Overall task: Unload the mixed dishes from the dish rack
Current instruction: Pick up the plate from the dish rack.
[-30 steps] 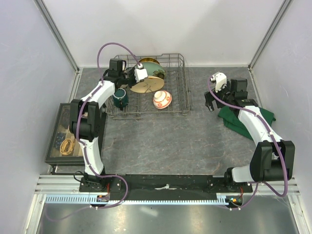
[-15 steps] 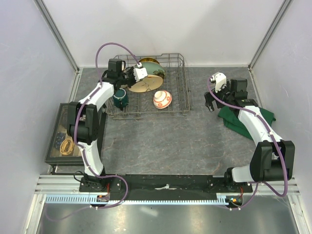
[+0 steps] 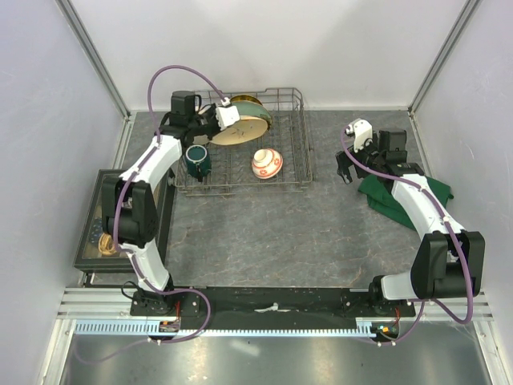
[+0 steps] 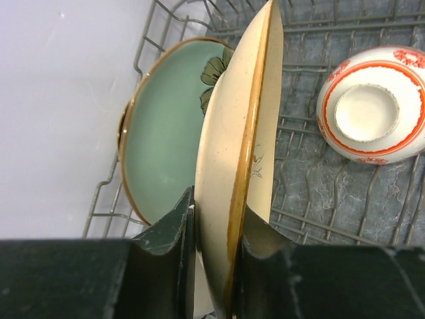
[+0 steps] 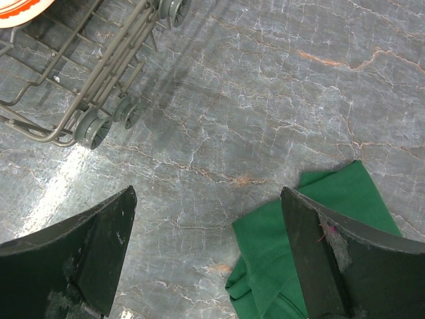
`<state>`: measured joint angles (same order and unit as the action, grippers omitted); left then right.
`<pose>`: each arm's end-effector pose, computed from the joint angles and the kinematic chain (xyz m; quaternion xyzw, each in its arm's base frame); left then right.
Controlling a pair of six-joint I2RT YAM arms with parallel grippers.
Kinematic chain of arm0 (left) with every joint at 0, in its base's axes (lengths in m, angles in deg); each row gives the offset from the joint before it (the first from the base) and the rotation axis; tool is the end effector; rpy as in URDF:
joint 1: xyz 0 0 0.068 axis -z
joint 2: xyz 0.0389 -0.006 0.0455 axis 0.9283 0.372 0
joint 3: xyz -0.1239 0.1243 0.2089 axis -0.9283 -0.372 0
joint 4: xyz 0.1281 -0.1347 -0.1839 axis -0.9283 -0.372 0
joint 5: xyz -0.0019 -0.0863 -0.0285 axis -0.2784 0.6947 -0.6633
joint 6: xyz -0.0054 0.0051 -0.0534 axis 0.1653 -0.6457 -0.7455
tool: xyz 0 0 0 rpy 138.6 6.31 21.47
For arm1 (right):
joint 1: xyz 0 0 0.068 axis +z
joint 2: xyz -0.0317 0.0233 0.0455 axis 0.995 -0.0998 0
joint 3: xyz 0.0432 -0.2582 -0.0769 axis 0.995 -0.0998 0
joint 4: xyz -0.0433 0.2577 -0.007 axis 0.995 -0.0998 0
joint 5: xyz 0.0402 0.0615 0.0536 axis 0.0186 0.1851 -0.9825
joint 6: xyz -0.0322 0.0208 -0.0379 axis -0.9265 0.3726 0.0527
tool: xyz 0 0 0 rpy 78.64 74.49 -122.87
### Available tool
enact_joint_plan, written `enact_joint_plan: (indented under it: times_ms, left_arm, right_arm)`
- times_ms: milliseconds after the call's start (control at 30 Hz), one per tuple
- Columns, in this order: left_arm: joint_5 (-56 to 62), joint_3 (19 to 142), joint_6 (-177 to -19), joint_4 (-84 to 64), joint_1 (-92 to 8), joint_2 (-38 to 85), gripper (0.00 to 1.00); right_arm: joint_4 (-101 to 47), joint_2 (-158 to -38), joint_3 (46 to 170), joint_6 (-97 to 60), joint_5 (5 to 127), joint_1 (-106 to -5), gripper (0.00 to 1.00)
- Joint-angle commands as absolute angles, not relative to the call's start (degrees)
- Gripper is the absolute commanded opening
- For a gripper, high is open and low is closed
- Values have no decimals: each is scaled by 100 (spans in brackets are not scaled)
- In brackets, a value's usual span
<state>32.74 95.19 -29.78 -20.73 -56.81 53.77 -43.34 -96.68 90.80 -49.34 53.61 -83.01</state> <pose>0.4219 -0.1069 0.2960 0.5898 0.5799 -0.0687 0.5577 0.3069 0.0189 0.2737 -0.2661 0.8496 0.0691 0.4502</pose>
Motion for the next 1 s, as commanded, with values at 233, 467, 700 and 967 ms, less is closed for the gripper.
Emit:
enact_joint_plan:
  times_ms: [233, 467, 700, 967]
  left_arm:
    - [3300, 9916, -4354, -1967, -5656, 3895, 1]
    - [3325, 9714, -5654, -2880, -5656, 2972, 2]
    - [4019, 9274, -6130, -4136, -5656, 2014, 2]
    - [4819, 8651, -6043, -5606, -5656, 1653, 1]
  right_arm:
    - [-4234, -9587, 9013, -4959, 5149, -8322, 98]
    - [-4226, -9507, 9004, -4915, 5008, -8322, 98]
    - [-4243, -9463, 9022, -4880, 4885, -8330, 98]
    - [-4234, -9446, 8987, -4880, 4841, -8322, 98]
